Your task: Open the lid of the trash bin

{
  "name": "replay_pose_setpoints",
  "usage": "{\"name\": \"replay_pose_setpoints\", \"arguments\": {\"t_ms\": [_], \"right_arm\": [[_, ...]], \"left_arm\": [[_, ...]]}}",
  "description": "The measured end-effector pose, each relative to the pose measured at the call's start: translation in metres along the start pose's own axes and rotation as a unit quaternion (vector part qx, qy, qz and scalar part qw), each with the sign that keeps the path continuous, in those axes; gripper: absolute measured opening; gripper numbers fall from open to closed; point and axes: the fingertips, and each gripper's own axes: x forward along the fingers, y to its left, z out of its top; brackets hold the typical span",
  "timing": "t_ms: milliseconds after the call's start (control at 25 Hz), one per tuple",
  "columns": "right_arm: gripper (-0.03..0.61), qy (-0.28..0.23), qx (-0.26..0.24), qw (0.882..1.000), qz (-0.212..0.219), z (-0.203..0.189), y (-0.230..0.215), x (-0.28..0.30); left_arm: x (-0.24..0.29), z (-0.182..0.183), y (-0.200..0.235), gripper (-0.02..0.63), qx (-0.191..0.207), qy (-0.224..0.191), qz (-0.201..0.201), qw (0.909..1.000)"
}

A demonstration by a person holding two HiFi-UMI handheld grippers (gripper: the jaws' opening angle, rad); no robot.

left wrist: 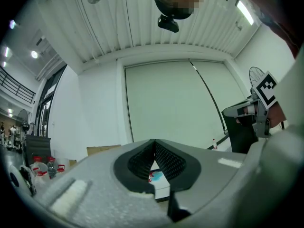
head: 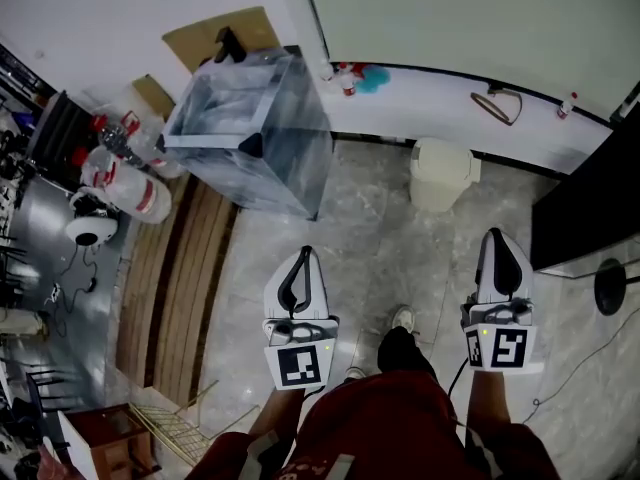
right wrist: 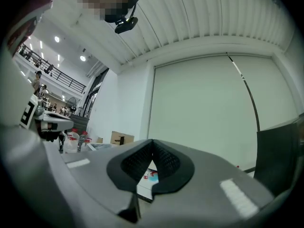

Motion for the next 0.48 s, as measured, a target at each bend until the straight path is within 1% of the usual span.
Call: {"name": "replay_pose_setpoints", "arguments": {"t_ms": [240, 480], "right_arm": [[0.002, -0.011, -0.005, 1.000, -0.003, 0.002, -0.057, 0.044], [0.001, -0.015, 0.003, 1.000, -0.001, -0.006, -0.098, 0.072]], "left_arm": [[0.066, 0.015, -0.024, 0.005, -0.005, -0.011, 0.001, 0.9999], [0.109, 0.029, -0.043, 0.005, 0.002, -0.022, 0.010, 0.9997]]}}
